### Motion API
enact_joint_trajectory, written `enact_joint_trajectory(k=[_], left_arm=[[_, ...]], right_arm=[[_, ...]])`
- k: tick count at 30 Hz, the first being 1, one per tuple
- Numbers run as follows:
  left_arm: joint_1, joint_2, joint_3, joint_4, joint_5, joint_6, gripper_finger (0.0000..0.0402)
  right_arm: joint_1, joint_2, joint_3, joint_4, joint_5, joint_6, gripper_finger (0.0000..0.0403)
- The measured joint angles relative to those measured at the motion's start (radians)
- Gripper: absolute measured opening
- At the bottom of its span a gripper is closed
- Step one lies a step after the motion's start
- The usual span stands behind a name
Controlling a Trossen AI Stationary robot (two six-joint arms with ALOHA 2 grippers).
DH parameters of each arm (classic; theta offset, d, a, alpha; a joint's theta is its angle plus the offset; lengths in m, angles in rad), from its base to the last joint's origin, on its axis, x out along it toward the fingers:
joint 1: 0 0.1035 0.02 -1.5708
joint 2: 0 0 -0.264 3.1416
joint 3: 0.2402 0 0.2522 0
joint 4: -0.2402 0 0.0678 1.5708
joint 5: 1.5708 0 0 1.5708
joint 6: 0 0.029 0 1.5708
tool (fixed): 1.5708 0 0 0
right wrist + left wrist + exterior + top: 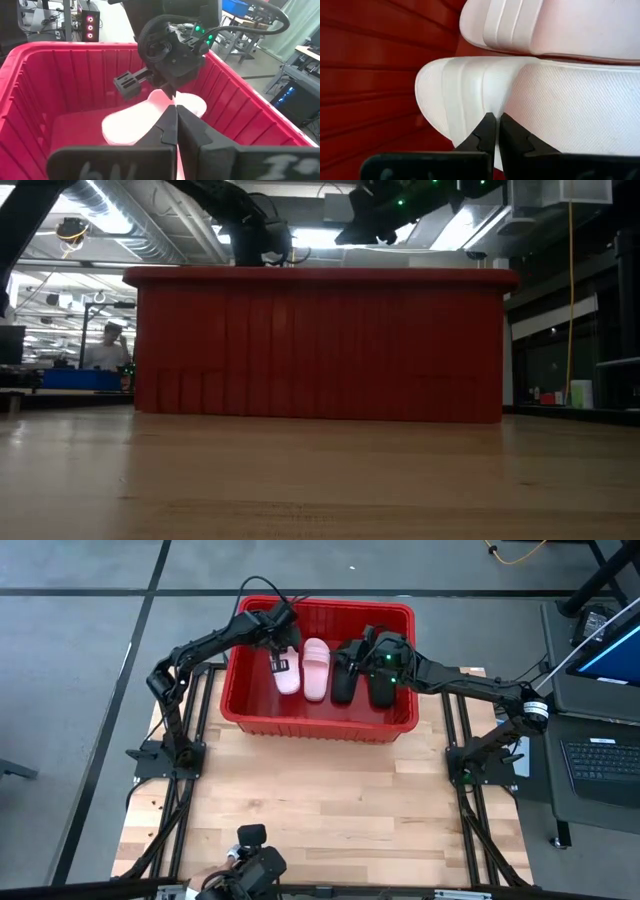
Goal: Pick and place slides into bin
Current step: Put the pink slide into the red bin
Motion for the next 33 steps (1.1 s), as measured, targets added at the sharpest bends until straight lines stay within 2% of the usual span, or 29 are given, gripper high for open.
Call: enact_joint_trajectory(k=[15, 20, 26, 33], left_arm=[[0.002, 0.000, -0.002, 0.005, 0.003, 0.051, 0.0003], [0.001, 0.000, -0.089, 0.092, -0.001, 0.089, 0.0003], [0.009, 0.000, -0.196, 0.276, -0.078, 0.127, 0.0003], [0.022, 0.000, -0.216, 0.317, -0.012, 0.132, 0.0003]], right_arm=[[0.000, 0.000, -0.001, -0.007, 0.000, 0.000, 0.0006], [0.000, 0.000, -0.001, -0.007, 0.000, 0.001, 0.0006], [0.001, 0.000, -0.001, -0.007, 0.000, 0.006, 0.0006], [0.000, 0.000, -0.001, -0.007, 0.000, 0.031, 0.0006]])
